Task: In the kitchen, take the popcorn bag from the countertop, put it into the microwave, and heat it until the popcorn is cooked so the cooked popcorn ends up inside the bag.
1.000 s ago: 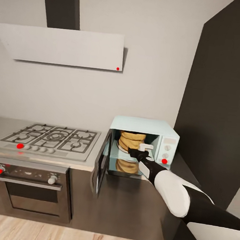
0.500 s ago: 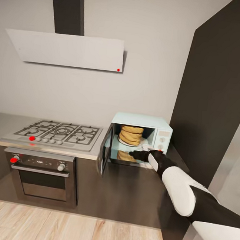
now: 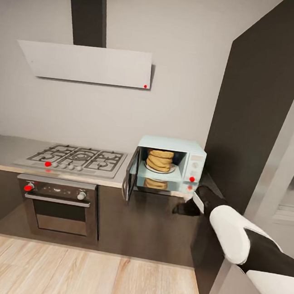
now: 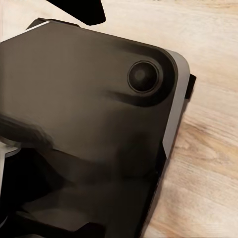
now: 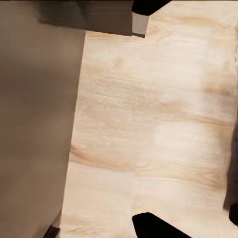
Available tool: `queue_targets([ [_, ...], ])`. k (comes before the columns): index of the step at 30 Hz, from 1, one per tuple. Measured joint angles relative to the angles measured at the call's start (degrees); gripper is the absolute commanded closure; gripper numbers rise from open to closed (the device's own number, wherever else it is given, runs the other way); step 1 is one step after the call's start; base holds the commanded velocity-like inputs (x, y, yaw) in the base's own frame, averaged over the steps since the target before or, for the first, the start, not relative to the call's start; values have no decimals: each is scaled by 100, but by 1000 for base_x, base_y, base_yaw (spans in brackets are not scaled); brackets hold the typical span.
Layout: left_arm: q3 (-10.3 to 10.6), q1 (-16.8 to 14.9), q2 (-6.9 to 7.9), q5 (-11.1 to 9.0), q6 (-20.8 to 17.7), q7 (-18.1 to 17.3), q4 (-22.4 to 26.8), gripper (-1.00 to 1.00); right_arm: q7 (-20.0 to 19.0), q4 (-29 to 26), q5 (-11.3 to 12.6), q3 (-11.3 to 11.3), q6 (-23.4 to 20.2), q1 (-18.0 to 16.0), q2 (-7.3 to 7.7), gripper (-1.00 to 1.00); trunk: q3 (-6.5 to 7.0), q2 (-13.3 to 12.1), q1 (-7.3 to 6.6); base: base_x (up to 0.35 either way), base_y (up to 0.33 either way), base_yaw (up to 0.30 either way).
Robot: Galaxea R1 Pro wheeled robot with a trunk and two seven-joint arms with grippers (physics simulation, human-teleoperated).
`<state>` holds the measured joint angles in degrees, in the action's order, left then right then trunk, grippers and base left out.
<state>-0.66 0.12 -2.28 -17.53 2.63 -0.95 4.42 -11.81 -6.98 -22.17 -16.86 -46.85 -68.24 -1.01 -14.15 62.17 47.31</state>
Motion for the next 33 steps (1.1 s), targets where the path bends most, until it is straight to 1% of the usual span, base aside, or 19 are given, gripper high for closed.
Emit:
queue_targets([
  [1, 0, -1, 0, 0, 0, 0, 1, -100, 9, 420, -103, 3, 466, 6, 104, -100, 0, 0, 0, -4, 0, 0],
  [2, 0, -2, 0, 0, 0, 0, 2, -100, -4, 652, -159, 6, 855, 82, 202, -100, 0, 0, 0, -3, 0, 0],
  [3, 0, -1, 0, 0, 0, 0, 2, -100, -17, 735, -179, 9, 1031, 203, 275, -100, 0, 0, 0, -1, 0, 0],
  [4, 0, -2, 3, 0, -1, 0, 2, -100, -25, 804, -204, 21, 1199, 455, 400, -100, 0, 0, -1, 0, 0, 0],
  [5, 0, 2, 7, 0, 0, 0, 1, -100, -23, 842, -245, 22, 1356, 914, 522, -100, 0, 0, -1, 0, 0, 0],
  [6, -2, 2, 8, 0, 0, 0, 1, -100, -30, 862, -257, 16, 1666, 1475, 578, -100, 0, 0, 0, 0, 0, 0],
  [8, -1, 3, 9, 1, 1, 0, 1, -100, -27, 873, -234, 18, 2243, 1909, 604, -100, 0, 1, 0, 0, 0, 0],
  [9, -2, 3, 9, 1, 1, 0, 1, -100, -18, 875, -223, 19, 2586, 2212, 614, -100, 0, 1, -1, 0, 0, 0],
  [11, -2, 4, 8, 1, 0, 0, 1, -100, 0, 878, -223, 27, 3272, 2982, 612, -100, -1, 1, 0, 0, 0, 0],
  [12, -2, 4, 8, 1, 0, 0, 1, -100, 4, 879, -229, 29, 3575, 3219, 595, -100, -1, 1, 0, 0, 0, 0],
  [13, -1, 3, 9, 1, 0, 0, 2, -100, 32, 878, -229, 21, 4026, 3564, 576, -100, -1, 1, -1, 0, 0, 0],
  [14, 0, 3, 9, 1, 0, 0, 1, -100, 104, 878, -220, 22, 4438, 4040, 557, -100, 0, 1, 0, 0, 0, 0],
  [17, 9, 3, 13, 10, 0, 0, 56, -100, 248, 873, -197, 8, 4937, 4702, 530, -100, -1, 1, -1, 0, 0, 0],
  [20, 21, 3, 61, 50, -7, 36, 316, -100, 346, 874, -182, -24, 5086, 5069, 517, -100, 0, 1, -1, 0, 0, 0],
  [21, 23, 3, 87, 60, -7, 42, 359, -100, 398, 873, -178, -34, 5096, 5116, 518, -100, 1, 1, 0, 0, 0, 0],
  [24, 31, 3, 103, 72, -2, 51, 391, -100, 485, 878, -175, -40, 5102, 5170, 518, -100, 1, 1, -1, 0, 0, 0],
  [27, 38, 4, 97, 73, 0, 55, 346, -100, 495, 878, -166, -45, 5118, 5372, 518, -100, 0, 1, -1, 40, 0, 0],
  [30, 38, 3, 106, 75, -1, 54, 313, -100, 496, 875, -37, -50, 5073, 5434, 538, -100, 0, 2, -3, 257, 9, 0],
  [33, 33, 4, 106, 74, 1, 55, 312, -100, 495, 880, -2, -50, 5050, 5443, 531, -100, 0, 2, -4, 313, 62, 0],
])
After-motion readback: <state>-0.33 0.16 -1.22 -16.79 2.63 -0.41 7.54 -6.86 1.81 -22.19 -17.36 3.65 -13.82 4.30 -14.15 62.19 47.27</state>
